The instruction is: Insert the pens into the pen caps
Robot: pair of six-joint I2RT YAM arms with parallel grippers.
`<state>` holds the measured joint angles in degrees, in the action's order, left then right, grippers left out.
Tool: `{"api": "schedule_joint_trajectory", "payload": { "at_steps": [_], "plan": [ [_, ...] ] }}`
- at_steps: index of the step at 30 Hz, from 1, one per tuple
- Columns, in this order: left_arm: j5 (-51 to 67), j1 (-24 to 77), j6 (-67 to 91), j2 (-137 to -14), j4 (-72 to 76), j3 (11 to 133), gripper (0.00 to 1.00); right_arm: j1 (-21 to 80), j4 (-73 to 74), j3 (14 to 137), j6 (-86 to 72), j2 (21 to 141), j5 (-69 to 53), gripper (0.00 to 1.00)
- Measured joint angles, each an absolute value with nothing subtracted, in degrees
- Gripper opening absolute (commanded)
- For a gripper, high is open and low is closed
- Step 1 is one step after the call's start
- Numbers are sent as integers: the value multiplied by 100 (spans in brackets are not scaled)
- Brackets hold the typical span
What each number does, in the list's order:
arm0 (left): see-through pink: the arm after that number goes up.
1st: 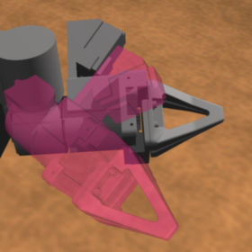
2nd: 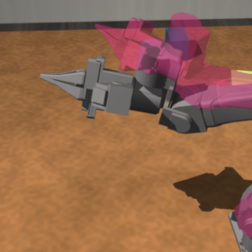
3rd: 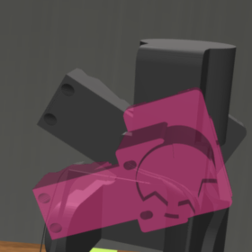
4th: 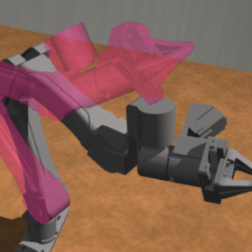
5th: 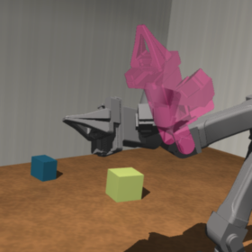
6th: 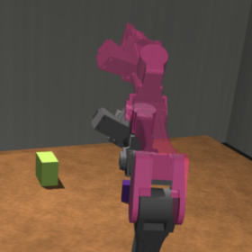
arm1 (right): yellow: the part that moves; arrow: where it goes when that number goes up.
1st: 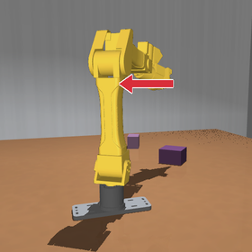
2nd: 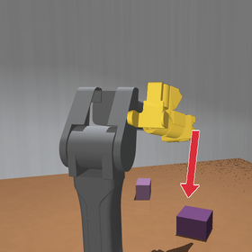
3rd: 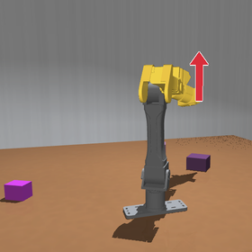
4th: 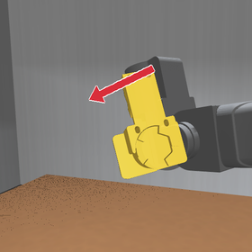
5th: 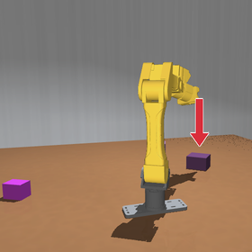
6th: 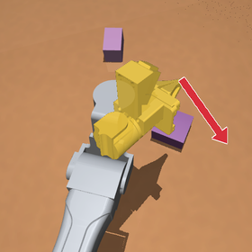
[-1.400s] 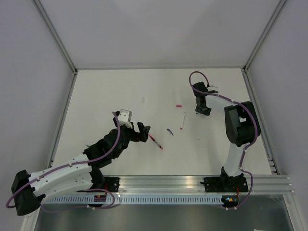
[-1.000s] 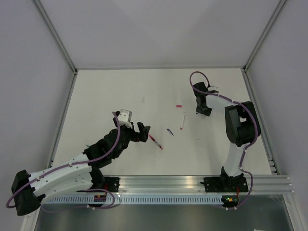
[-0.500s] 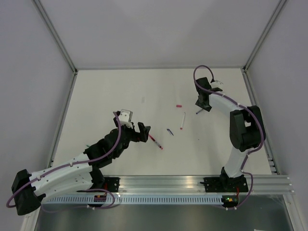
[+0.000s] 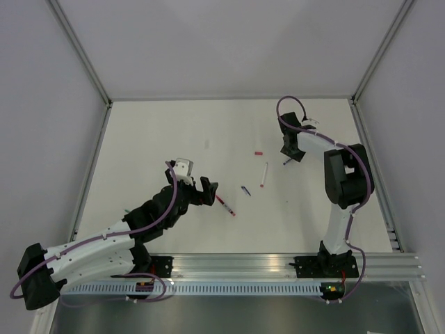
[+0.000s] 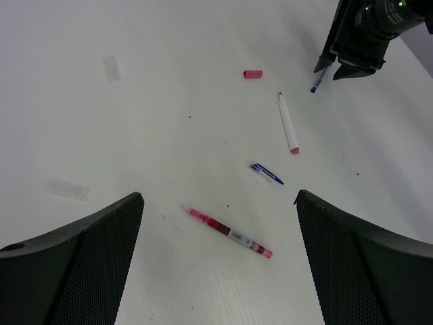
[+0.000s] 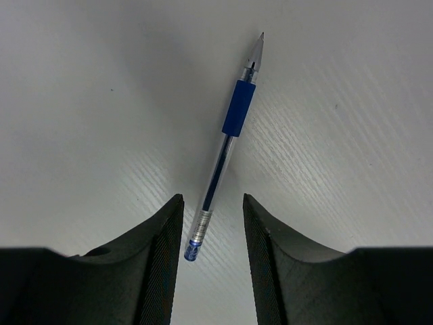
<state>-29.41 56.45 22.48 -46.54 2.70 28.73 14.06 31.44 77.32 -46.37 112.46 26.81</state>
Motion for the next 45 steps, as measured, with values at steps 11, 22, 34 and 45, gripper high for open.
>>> {"api": "schedule_joint_trajectory", "payload": {
  "at_steps": [11, 22, 34, 45],
  "plan": [
    [-2923, 5645, 2248, -4622, 268, 2875, 99, 1328, 3072, 7688, -4720, 11439, 2665, 43],
    [-2792, 5645, 2248, -4458, 314, 2873, 99, 1181, 2552, 7472, -4569, 11373, 2519, 0],
    [-1094, 5645, 2377, -4423, 482, 2877, 93, 1155, 1715, 5312, -3706, 9159, 799, 0],
    [757, 5645, 2969, -4431, 602, 3522, 83, 2508, -163, 3680, -3599, 4812, -1260, 0]
  ]
}}
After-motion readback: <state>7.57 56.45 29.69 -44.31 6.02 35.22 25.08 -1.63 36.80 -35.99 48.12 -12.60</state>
